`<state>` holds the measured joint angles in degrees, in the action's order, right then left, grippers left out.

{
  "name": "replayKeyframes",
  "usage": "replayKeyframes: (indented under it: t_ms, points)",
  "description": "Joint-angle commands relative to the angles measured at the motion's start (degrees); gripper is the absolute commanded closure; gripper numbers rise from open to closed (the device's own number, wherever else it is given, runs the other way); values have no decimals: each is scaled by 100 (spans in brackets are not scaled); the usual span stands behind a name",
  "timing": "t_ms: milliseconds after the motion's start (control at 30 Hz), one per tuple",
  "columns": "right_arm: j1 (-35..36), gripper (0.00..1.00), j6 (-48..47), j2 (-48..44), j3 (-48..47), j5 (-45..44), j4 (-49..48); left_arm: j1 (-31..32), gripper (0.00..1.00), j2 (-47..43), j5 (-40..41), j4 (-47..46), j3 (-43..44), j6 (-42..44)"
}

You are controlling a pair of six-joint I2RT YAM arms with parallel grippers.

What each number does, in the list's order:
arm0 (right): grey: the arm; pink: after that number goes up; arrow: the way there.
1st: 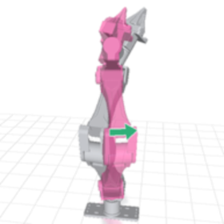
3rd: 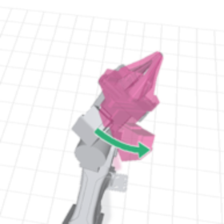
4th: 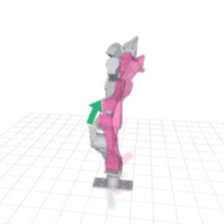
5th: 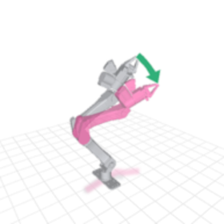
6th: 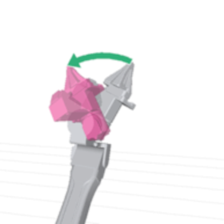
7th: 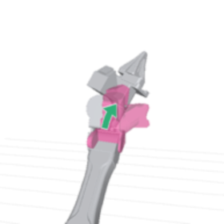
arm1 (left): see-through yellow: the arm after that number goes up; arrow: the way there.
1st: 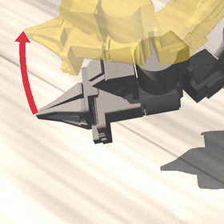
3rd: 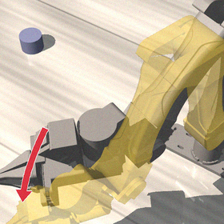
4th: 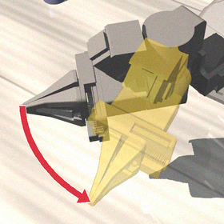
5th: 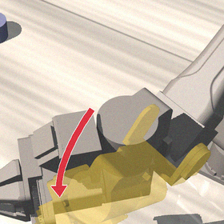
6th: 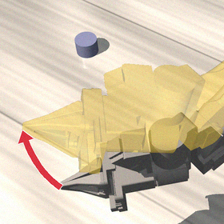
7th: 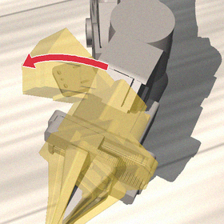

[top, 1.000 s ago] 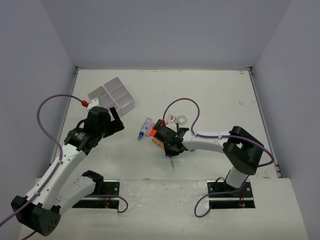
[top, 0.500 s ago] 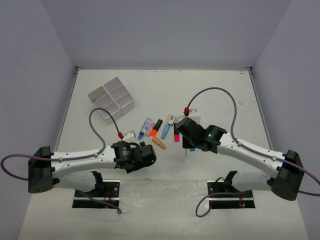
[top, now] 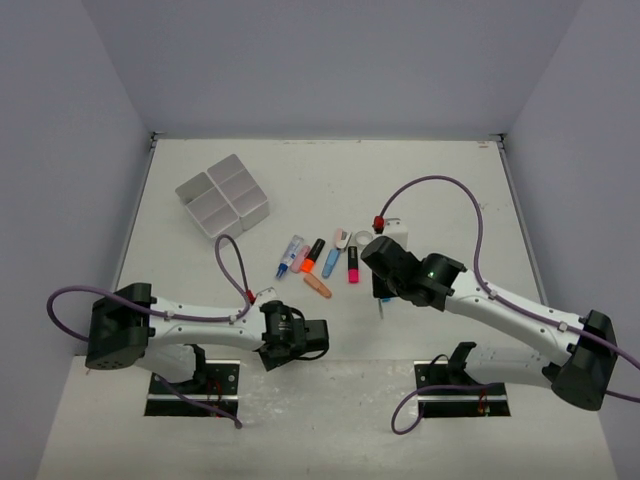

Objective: Sort the stationery into containers
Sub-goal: Pick up the pen cap at the corner of the board.

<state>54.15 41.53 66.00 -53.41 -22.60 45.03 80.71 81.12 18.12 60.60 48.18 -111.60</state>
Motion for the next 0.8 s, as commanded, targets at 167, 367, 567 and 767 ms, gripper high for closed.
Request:
replayKeyframes:
  t_ms: [167, 367, 567, 767]
  points:
    - [-2, 100, -324, -278, 191, 83, -166, 24, 45, 452, 323, -175, 312, -2105]
    - [-10, 100, -412, -318, 320, 148, -281, 24, 49, 543, 425, -350, 233, -2195]
    - [-8, 100, -500, -316, 370, 214, -363, 15, 51, 593, 584, -505, 139, -2290]
    - [-1, 100, -575, -386, 428, 230, -381, 24, 51, 747, 544, -540, 147, -2305]
